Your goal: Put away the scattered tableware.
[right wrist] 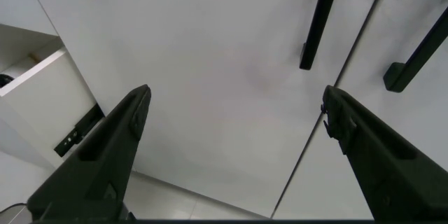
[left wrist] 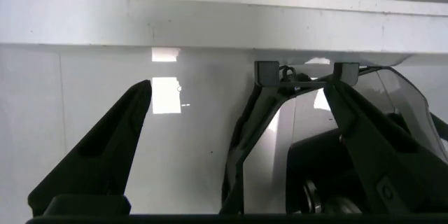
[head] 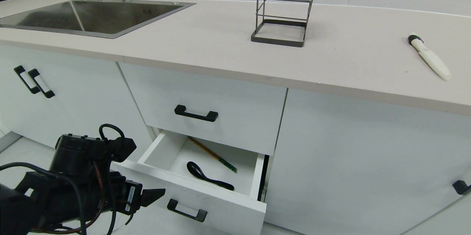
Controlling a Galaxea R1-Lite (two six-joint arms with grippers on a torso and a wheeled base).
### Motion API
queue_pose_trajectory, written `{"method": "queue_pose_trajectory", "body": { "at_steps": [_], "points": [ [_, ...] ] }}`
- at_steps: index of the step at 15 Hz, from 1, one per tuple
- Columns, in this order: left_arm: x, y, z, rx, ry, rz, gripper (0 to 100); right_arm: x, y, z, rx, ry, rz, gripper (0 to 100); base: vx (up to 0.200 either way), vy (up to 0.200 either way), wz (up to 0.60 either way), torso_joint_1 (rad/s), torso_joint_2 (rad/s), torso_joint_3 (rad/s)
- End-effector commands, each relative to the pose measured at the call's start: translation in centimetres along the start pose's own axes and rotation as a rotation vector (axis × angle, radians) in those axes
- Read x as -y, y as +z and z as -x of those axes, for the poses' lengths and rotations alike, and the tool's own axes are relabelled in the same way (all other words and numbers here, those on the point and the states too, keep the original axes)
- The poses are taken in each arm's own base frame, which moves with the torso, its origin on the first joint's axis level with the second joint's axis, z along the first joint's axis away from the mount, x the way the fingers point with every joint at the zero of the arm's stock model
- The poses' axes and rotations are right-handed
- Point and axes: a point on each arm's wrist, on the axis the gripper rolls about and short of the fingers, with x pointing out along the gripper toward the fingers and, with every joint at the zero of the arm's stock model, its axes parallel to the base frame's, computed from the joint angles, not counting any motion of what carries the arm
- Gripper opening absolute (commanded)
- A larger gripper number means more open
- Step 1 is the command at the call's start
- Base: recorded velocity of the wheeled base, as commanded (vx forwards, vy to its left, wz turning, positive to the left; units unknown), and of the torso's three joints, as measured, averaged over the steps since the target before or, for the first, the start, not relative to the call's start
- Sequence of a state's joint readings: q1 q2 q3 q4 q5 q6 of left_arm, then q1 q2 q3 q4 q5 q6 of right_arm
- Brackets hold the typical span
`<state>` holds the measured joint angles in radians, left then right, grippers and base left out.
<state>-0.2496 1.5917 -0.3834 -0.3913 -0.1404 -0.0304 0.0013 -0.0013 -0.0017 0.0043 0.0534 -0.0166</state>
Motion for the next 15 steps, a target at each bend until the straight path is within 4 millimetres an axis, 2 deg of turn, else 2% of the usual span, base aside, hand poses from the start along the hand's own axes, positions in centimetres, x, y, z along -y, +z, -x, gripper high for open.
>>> {"method": "queue_pose_trajectory", "body": {
  "at_steps": [1,7,11,15],
  "points": [
    [0.0,0.2,-0.8,0.003,-0.005,-0.004,100,0.0,0.0,0.0,-0.002,0.001,0.0,100,0.0,0.0,0.0,0.0,0.0,0.0],
    [-0.1,1.4,-2.8,0.117,-0.015,-0.02,100,0.0,0.0,0.0,-0.002,0.001,0.0,100,0.0,0.0,0.0,0.0,0.0,0.0],
    [-0.4,2.3,-5.6,0.242,-0.021,-0.046,100,0.0,0.0,0.0,-0.002,0.001,0.0,100,0.0,0.0,0.0,0.0,0.0,0.0],
    [-0.2,3.0,-7.0,0.316,-0.04,-0.061,100,0.0,0.0,0.0,-0.002,0.001,0.0,100,0.0,0.0,0.0,0.0,0.0,0.0]
  ]
}}
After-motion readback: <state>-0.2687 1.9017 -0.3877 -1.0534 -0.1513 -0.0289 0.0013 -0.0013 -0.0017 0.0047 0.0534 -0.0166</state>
